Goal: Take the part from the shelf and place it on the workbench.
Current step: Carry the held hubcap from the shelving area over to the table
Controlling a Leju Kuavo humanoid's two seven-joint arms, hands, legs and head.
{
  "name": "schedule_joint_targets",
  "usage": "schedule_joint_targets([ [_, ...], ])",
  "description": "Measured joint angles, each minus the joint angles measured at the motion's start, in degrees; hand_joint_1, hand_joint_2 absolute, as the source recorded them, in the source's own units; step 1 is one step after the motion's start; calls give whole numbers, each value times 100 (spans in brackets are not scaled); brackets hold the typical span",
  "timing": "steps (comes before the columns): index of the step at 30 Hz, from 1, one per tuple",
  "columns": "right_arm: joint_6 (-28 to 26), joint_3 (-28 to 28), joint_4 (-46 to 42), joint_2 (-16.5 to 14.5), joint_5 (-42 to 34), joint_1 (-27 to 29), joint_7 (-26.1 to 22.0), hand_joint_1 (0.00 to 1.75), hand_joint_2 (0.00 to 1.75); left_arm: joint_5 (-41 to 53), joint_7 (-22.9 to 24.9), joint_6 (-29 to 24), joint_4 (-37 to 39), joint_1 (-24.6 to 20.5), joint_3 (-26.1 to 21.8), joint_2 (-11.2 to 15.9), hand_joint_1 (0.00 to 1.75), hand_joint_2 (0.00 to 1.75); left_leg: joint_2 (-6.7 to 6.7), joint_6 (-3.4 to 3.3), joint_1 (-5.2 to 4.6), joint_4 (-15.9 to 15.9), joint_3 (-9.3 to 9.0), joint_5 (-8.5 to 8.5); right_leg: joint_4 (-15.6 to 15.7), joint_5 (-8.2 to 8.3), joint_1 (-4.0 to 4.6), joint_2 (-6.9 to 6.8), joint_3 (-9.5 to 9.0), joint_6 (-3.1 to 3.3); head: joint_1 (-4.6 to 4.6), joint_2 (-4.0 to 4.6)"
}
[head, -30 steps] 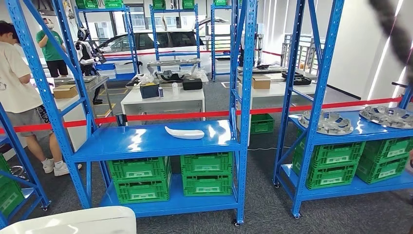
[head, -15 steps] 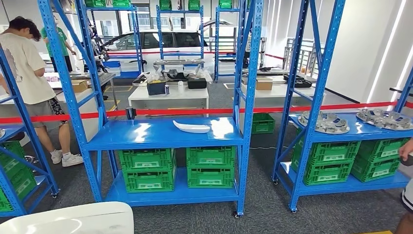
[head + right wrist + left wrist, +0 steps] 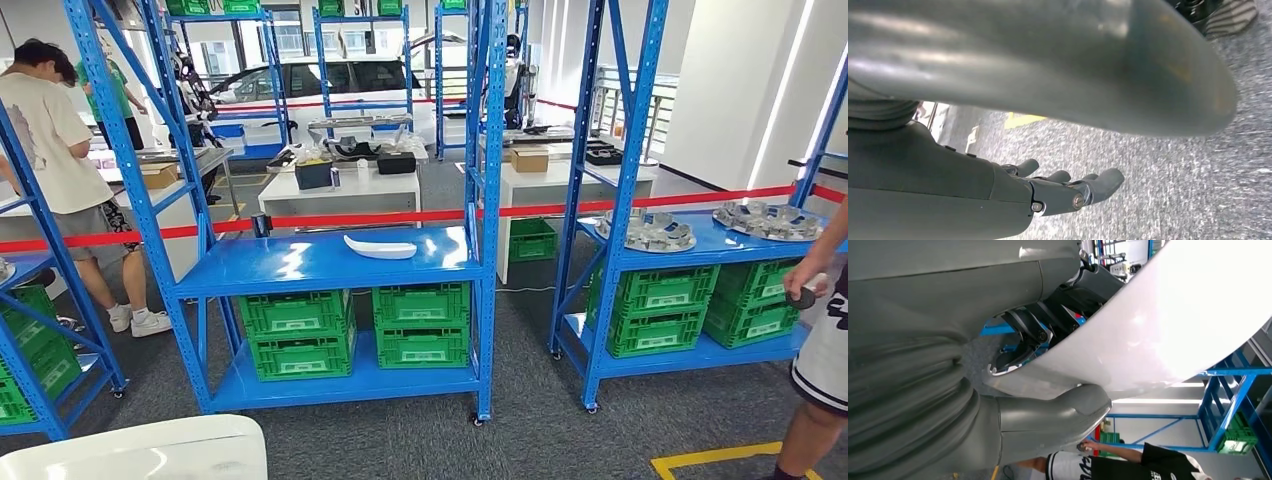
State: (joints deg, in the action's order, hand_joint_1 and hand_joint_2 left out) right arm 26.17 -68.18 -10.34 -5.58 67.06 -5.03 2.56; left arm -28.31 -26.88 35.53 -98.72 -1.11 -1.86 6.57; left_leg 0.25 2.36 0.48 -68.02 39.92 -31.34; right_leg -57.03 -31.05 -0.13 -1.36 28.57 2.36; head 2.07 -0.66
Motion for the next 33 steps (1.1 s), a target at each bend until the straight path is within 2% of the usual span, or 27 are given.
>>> schedule_joint_targets([
  [1, -2, 21, 0, 1, 16, 2, -5, 0, 0, 1, 7, 1, 1, 9, -13, -7, 175, 175, 0, 18, 6, -305, 90, -137, -5, 14, 7, -36, 26, 8, 1, 0],
  [2, -2, 44, 0, 1, 31, 3, -11, 0, 0, 3, 14, 1, 2, 19, -24, -14, 175, 175, 1, 31, 11, -472, 113, -170, -13, 26, 12, -76, 53, 8, 0, 0],
  [3, -1, 66, 0, 1, 47, 3, -22, 0, 0, 6, 20, 2, 3, 26, -35, -20, 175, 175, 7, 36, 14, -451, 44, -104, -25, 33, 15, -119, 77, 5, 0, 0],
  [4, -1, 83, 0, 0, 61, 3, -33, 0, 0, 10, 25, 4, 3, 29, -44, -25, 175, 175, 28, 33, 15, -233, -121, 34, -37, 35, 15, -166, 94, -2, 0, 0],
  [5, -1, 95, 0, -1, 71, 2, -45, 0, 0, 13, 28, 9, 3, 28, -50, -28, 175, 175, 101, 24, 14, 120, -347, 174, -49, 32, 18, -217, 94, -13, 0, 0],
  [7, -1, 115, 0, -2, 81, 1, -68, 0, 0, 17, 31, 24, -1, 17, -63, -32, 175, 175, 296, -27, -40, 730, -731, 307, -65, 22, 42, -320, 94, -53, 0, 0],
  [8, -1, 127, 0, -2, 83, 0, -76, 0, 0, 17, 30, 34, -4, 12, -72, -33, 175, 175, 355, -66, -69, 894, -811, 302, -72, 23, 55, -375, 92, -77, 0, 0],
  [10, -1, 146, 0, -2, 86, -6, -80, 0, 0, 18, 28, 51, -9, 16, -93, -34, 175, 175, 281, -158, -94, 975, -798, 299, -71, 31, 67, -495, 93, -124, -4, 0],
  [11, -1, 152, 0, -2, 89, -12, -80, 0, 0, 18, 26, 56, -9, 22, -105, -36, 175, 175, 216, -197, -83, 1006, -791, 314, -90, 8, 58, -482, 94, -151, -4, 0],
  [13, 11, 167, 0, -4, 95, -23, -81, 0, 0, 18, 19, 63, -11, 17, -123, -45, 175, 175, 95, -273, -52, 1053, -786, 357, -365, -175, 34, -228, 210, -207, -5, 0],
  [14, 27, 179, 0, -5, 98, -21, -81, 0, 0, 18, 15, 65, -10, 13, -127, -51, 175, 175, 43, -300, -46, 1064, -783, 374, -671, -334, 18, -57, 355, -227, -5, 0],
  [15, 43, 190, 0, -6, 101, -14, -81, 0, 0, 18, 13, 66, -8, 7, -129, -56, 175, 175, -17, -319, -46, 1065, -772, 384, -1055, -501, 13, 57, 547, -237, -5, 0],
  [16, 59, 199, 0, -6, 103, -3, -78, 0, 0, 19, 13, 66, -4, 9, -129, -63, 175, 175, -82, -333, -48, 1060, -762, 393, -1422, -624, 11, 94, 738, -243, -7, 0],
  [17, 63, 203, 0, -6, 109, 7, -75, 0, 0, 23, 13, 67, 0, 14, -129, -72, 175, 175, -154, -338, -50, 1052, -752, 399, -1660, -661, 9, 106, 871, -246, -6, 0],
  [18, 63, 204, 0, -6, 114, 14, -69, 0, 0, 27, 13, 67, 3, 18, -130, -79, 175, 175, -232, -337, -50, 1041, -744, 404, -1701, -592, 6, 114, 911, -244, -7, 0],
  [19, 63, 205, 0, -5, 119, 15, -63, 0, 0, 32, 13, 67, 5, 22, -131, -86, 175, 175, -310, -332, -48, 1024, -738, 409, -1519, -426, -2, 135, 840, -238, -7, 0],
  [20, 63, 208, 0, -5, 125, 12, -58, 0, 0, 37, 12, 67, 5, 25, -132, -93, 175, 175, -383, -321, -44, 1003, -730, 411, -1166, -213, -16, 206, 678, -232, -7, 0],
  [22, 63, 213, 0, -4, 132, 5, -54, 0, 0, 40, 12, 65, 1, 20, -134, -106, 175, 175, -520, -271, -53, 942, -684, 409, -478, 49, -51, 442, 370, -219, -5, 0],
  [23, 63, 216, 0, -4, 135, 4, -50, 0, 0, 42, 11, 64, -3, 18, -134, -113, 175, 175, -581, -234, -52, 921, -651, 413, -297, 86, -59, 520, 297, -211, -4, 0],
  [24, 63, 219, 0, -4, 137, 4, -44, 0, 0, 44, 11, 63, -7, 18, -136, -119, 175, 175, -643, -192, -51, 914, -620, 425, -240, 75, -55, 533, 285, -196, -3, 0],
  [26, 63, 223, 0, -5, 138, -2, -25, 0, 0, 47, 11, 64, -13, 33, -151, -124, 175, 175, -742, -113, -28, 925, -560, 462, -216, 110, -46, 398, 293, -135, -2, 0],
  [27, 63, 225, 0, -7, 137, -8, -16, 0, 0, 48, 12, 64, -16, 48, -169, -125, 175, 175, -674, -84, -33, 876, -521, 433, -196, 135, -50, 330, 293, -95, 2, 0],
  [28, 62, 226, 0, -8, 137, -13, -13, 0, 0, 49, 14, 65, -20, 59, -190, -126, 175, 175, -546, -59, -39, 736, -445, 339, -174, 158, -56, 258, 296, -55, 6, 0],
  [30, 61, 229, 0, -8, 137, -7, -24, 0, 0, 50, 23, 71, -27, 73, -221, -134, 175, 175, -214, -21, -43, 138, -192, -23, -152, 182, -48, 119, 312, -11, 13, 0],
  [31, 61, 229, 0, -7, 137, 3, -42, 0, 0, 51, 31, 78, -29, 78, -229, -140, 175, 175, -133, -1, -32, -232, -39, -209, -152, 184, -39, 40, 324, -3, 12, 0],
  [32, 61, 231, 0, -7, 138, 12, -63, 0, 0, 51, 37, 85, -30, 88, -233, -147, 175, 175, -95, 12, -20, -510, 62, -320, -154, 185, -33, -42, 334, -2, 12, 0],
  [33, 62, 231, 0, -7, 139, 16, -83, 0, 0, 51, 43, 91, -30, 99, -238, -151, 175, 175, -73, 20, -11, -609, 73, -328, -156, 186, -30, -125, 341, -2, 12, 0],
])
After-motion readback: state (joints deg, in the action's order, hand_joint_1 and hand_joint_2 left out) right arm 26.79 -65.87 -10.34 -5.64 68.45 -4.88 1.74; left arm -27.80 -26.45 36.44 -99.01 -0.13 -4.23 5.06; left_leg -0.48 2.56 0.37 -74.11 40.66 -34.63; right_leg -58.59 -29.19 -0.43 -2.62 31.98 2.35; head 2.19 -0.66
